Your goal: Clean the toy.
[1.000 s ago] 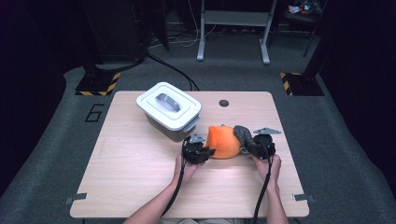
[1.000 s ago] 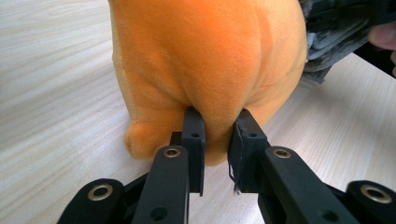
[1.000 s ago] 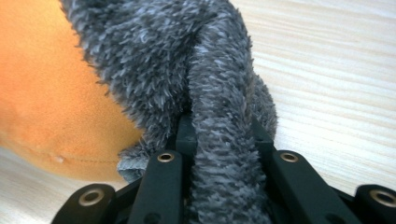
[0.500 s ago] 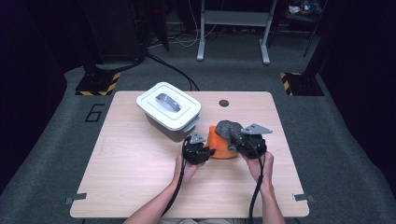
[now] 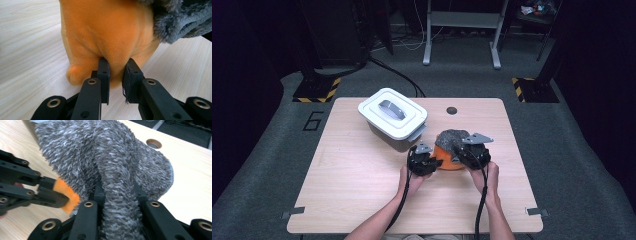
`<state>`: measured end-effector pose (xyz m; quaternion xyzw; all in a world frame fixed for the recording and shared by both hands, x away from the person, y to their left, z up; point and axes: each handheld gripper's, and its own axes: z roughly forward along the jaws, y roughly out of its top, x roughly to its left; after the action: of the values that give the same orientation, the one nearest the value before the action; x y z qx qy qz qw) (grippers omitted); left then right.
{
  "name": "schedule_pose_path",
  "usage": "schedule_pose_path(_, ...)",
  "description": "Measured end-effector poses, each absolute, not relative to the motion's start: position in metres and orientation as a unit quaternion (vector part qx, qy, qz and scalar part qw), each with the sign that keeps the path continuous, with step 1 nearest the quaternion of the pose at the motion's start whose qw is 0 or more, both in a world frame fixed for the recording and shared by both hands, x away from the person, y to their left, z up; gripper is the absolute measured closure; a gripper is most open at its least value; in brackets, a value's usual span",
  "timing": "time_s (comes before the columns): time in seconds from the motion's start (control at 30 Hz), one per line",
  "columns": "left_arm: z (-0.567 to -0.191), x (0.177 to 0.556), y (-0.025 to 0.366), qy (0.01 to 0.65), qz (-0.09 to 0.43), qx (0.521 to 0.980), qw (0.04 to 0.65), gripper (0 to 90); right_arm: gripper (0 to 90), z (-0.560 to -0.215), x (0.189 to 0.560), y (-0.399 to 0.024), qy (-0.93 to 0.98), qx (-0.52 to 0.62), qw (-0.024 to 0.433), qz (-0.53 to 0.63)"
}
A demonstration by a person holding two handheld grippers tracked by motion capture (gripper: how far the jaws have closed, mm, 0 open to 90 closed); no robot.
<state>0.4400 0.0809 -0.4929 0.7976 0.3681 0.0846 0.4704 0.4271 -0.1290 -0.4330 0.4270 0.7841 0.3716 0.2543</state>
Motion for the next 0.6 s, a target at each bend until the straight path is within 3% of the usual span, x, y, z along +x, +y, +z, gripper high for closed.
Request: schedule_pose_path(0.6, -0.494, 0.442, 0.082, 0.367, 0.083, 0.797, 0.472, 77.9, 72.9, -0.462, 0.444, -0.182, 0.749, 0.506, 0.215, 0.37)
